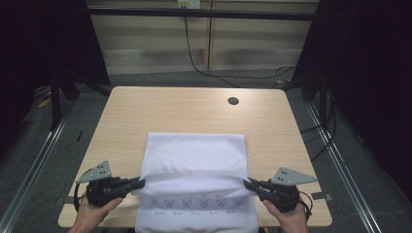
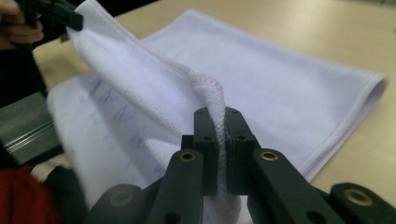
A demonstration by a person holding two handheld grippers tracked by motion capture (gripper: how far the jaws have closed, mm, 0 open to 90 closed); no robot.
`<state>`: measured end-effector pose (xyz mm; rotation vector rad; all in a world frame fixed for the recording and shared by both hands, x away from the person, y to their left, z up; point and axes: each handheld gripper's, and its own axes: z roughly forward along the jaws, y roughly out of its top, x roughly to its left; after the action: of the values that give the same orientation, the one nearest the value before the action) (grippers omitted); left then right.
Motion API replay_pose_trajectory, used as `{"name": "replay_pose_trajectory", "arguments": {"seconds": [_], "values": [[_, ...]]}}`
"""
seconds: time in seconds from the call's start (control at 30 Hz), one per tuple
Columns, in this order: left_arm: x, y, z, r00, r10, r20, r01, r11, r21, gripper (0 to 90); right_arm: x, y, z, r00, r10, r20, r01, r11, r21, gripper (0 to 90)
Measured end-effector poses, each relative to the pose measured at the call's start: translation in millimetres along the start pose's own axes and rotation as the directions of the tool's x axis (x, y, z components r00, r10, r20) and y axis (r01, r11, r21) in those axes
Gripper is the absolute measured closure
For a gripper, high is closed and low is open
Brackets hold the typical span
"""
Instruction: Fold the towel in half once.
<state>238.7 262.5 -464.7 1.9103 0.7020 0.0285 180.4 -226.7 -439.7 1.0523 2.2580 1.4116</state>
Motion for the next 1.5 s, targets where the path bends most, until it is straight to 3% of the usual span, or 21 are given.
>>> {"name": "replay_pose_trajectory", "arguments": {"seconds": [0.17,0.23,0.3,0.4,0.5,0.6,0.67,0.7,0.77,0.83,0.9,0.93,1.03,1.23,1.3,1.33,1.37,1.43,1.5], "values": [[-12.5,-18.4,-1.0,0.9992,0.010,0.039,-0.013,0.9969,0.078,79.0,13.7,-27.8,-2.3,0.9992,0.010,-0.039,-0.007,0.998,0.064,79.9],[-18.7,-25.1,-4.3,0.9977,0.000,0.067,-0.006,0.9962,0.087,78.4,20.1,-34.6,-6.6,0.9989,-0.008,-0.046,0.012,0.995,0.097,78.0],[-25.4,-28.9,-8.0,0.9953,0.005,0.096,-0.014,0.9960,0.088,75.9,24.7,-40.2,-13.5,0.9947,0.020,-0.101,-0.010,0.995,0.099,76.1],[-30.7,-30.2,-13.9,0.9951,0.011,0.098,-0.019,0.9970,0.075,71.2,34.4,-47.1,-24.2,0.9935,0.005,-0.114,0.006,0.995,0.098,72.9],[-20.7,-19.0,-17.8,0.9972,-0.004,0.075,0.003,0.9999,0.016,67.0,36.4,-47.5,-28.3,0.9925,0.009,-0.122,0.002,0.996,0.089,70.1],[2.2,-0.4,-9.7,0.9993,-0.022,0.028,0.023,0.9997,-0.010,66.0,28.5,-38.2,-20.8,0.9972,0.009,-0.075,-0.004,0.998,0.068,67.2],[19.9,11.1,2.2,0.9990,-0.042,-0.014,0.042,0.9991,-0.002,66.4,17.3,-29.1,-8.9,0.9985,0.004,-0.055,0.000,0.998,0.064,66.4],[27.3,15.5,9.9,0.9988,-0.043,-0.022,0.044,0.9986,0.030,66.4,10.7,-25.1,-0.9,0.9980,0.003,-0.063,0.001,0.998,0.070,67.2],[35.5,17.9,24.2,0.9973,-0.062,-0.041,0.064,0.9967,0.051,66.2,0.7,-19.5,16.6,0.9977,0.005,-0.067,0.002,0.995,0.103,68.2],[31.3,15.2,35.9,0.9989,-0.041,-0.023,0.043,0.9939,0.101,66.0,-6.3,-17.7,37.0,0.9968,-0.009,-0.079,0.021,0.989,0.146,69.2],[17.4,7.5,43.3,0.9996,0.002,0.029,-0.007,0.9866,0.163,64.3,-6.5,-19.5,48.5,0.9959,-0.005,-0.091,0.021,0.984,0.177,69.1],[12.3,4.0,44.9,0.9996,0.008,0.028,-0.013,0.9834,0.181,63.4,-3.3,-21.7,53.0,0.9944,-0.011,-0.105,0.031,0.980,0.194,68.8],[-1.7,-8.3,45.3,0.9977,0.033,0.059,-0.046,0.9699,0.239,60.2,6.4,-28.1,53.2,0.9926,-0.033,-0.117,0.059,0.973,0.225,67.9],[-24.0,-26.7,28.3,0.9911,0.041,0.127,-0.073,0.9611,0.266,55.4,28.8,-42.3,36.2,0.9881,-0.045,-0.147,0.081,0.965,0.249,64.0],[-26.9,-30.6,23.2,0.9902,0.033,0.136,-0.068,0.9627,0.262,53.5,36.4,-44.9,29.6,0.9855,-0.049,-0.162,0.088,0.965,0.246,62.8],[-25.8,-29.7,21.7,0.9916,0.044,0.122,-0.073,0.9660,0.248,53.4,40.4,-46.4,25.3,0.9857,-0.051,-0.161,0.089,0.966,0.242,62.4],[-24.4,-28.2,22.1,0.9923,0.025,0.121,-0.053,0.9726,0.226,53.4,41.4,-47.2,23.1,0.9853,-0.052,-0.163,0.090,0.969,0.232,62.1],[-13.9,-19.0,25.7,0.9929,0.031,0.115,-0.055,0.9767,0.208,53.7,39.3,-45.8,21.6,0.9877,-0.047,-0.149,0.079,0.973,0.215,61.2],[-0.2,-7.9,34.1,0.9964,0.021,0.082,-0.035,0.9827,0.182,54.4,31.3,-40.9,24.1,0.9918,-0.039,-0.122,0.063,0.977,0.203,61.0]]}}
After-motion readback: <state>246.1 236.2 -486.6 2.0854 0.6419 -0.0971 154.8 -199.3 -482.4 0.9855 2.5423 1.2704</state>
